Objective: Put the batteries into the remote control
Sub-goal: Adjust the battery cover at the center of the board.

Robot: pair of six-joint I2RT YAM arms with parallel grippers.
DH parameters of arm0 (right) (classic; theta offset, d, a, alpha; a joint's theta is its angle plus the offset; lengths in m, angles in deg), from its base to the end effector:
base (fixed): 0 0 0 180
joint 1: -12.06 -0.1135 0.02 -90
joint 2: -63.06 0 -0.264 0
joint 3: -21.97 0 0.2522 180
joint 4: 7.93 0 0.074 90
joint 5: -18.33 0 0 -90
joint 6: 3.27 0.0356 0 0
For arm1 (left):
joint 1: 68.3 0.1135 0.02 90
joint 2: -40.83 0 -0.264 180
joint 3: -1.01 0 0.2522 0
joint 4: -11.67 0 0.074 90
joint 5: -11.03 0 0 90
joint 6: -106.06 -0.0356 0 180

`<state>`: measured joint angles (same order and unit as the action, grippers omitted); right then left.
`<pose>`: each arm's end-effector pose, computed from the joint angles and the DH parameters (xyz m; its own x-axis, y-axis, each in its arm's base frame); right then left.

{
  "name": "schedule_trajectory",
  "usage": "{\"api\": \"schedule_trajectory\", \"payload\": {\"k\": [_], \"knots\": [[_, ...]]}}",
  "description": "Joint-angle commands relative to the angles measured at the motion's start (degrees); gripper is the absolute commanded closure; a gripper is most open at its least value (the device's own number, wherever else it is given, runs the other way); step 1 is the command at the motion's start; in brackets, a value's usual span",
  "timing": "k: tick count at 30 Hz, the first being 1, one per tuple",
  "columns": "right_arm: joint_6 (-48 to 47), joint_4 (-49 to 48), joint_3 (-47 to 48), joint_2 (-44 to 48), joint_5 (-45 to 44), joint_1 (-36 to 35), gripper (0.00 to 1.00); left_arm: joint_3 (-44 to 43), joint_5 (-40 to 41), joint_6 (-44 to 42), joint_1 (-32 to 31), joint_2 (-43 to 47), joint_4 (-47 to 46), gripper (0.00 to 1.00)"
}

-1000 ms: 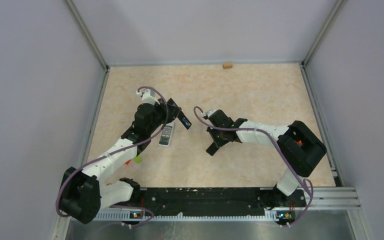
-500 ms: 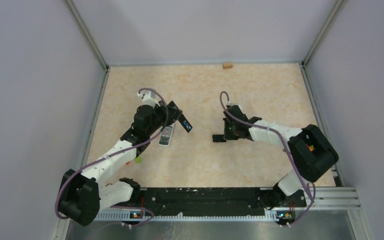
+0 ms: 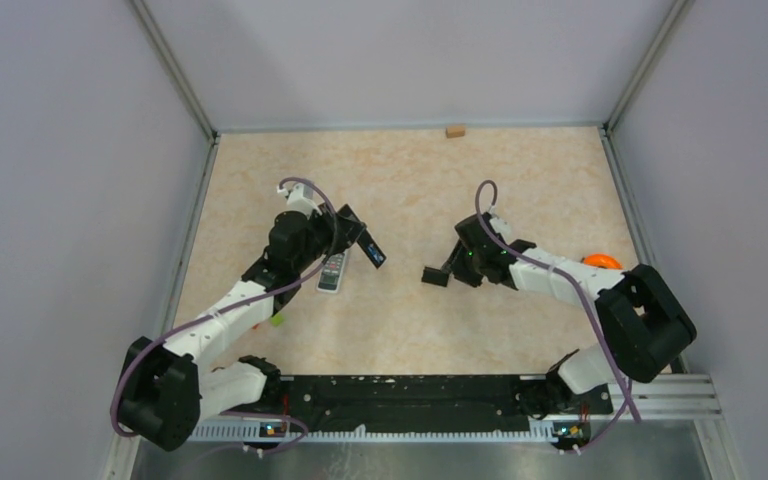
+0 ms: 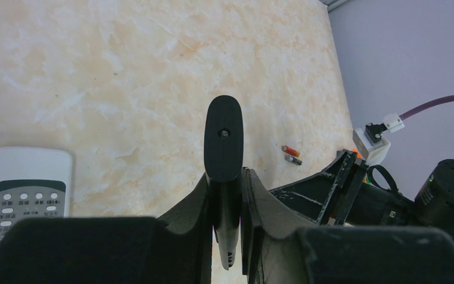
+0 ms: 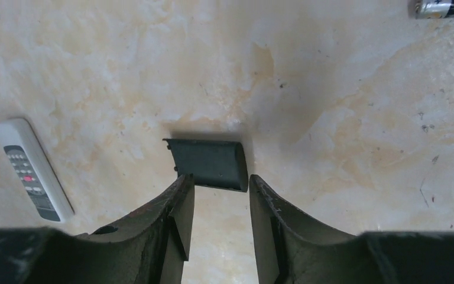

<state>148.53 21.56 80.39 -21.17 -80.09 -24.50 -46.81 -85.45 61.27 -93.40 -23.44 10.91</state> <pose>0.2302 0.1642 0.1766 -0.7724 0.5126 -0.3751 0.3352 0.8305 0.4448 0.2270 -0.1108 0.2503 -0.5415 -0.5250 -0.6566 0.1925 0.6829 -0.7048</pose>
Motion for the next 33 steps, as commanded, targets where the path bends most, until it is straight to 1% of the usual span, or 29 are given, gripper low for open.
{"api": "schedule_trajectory", "payload": {"k": [1, 3, 5, 7, 9, 11, 13, 21, 24, 27, 30, 33], "knots": [[-1.48, 0.73, 2.68, 4.94, -4.99, 0.21, 0.58, -0.18, 1.80, -1.35, 0.23, 1.30, -2.59, 1.00], [-7.05, 1.30, 3.53, 5.60, -8.57, 0.38, 0.60, -0.30, 2.22, -1.52, 0.23, 1.60, -2.21, 1.00], [-13.66, 1.04, 4.45, 4.49, -10.96, 0.99, 0.70, -0.30, 2.53, -1.77, 0.25, 1.69, -2.05, 1.00], [-20.07, 1.20, 6.11, 1.60, -9.37, 2.37, 0.83, -0.38, 2.69, -1.84, 0.23, 1.69, -1.85, 1.00], [-24.44, 3.00, 9.87, -3.13, -7.89, 2.43, 0.90, -0.52, 2.69, -1.95, 0.23, 1.70, -1.66, 1.00], [-28.77, 4.82, 13.34, -6.98, -5.21, 2.42, 0.93, -0.56, 2.62, -1.95, 0.23, 1.78, -1.50, 1.00], [-30.47, 6.59, 15.60, -9.82, -4.81, 2.35, 0.94, -0.56, 2.60, -2.02, 0.32, 1.78, -1.40, 1.00], [-33.23, 7.56, 17.15, -14.57, -0.58, 1.83, 0.95, -0.65, 2.52, -2.05, 0.32, 1.72, -1.23, 1.00], [-35.15, 7.90, 17.06, -14.75, 3.68, 0.72, 0.95, -0.73, 2.59, -2.11, 0.40, 1.65, -1.17, 1.00], [-37.91, 10.23, 18.23, -15.14, 7.75, -0.88, 0.95, -0.81, 2.61, -2.14, 0.41, 1.56, -0.97, 1.00], [-40.03, 10.08, 17.97, -14.85, 13.83, -1.32, 0.95, -0.85, 2.61, -2.18, 0.41, 1.43, -0.92, 1.00], [-40.21, 8.84, 17.35, -14.44, 18.57, -1.40, 0.95, -0.99, 2.61, -2.12, 0.47, 1.34, -0.89, 1.00]]}}
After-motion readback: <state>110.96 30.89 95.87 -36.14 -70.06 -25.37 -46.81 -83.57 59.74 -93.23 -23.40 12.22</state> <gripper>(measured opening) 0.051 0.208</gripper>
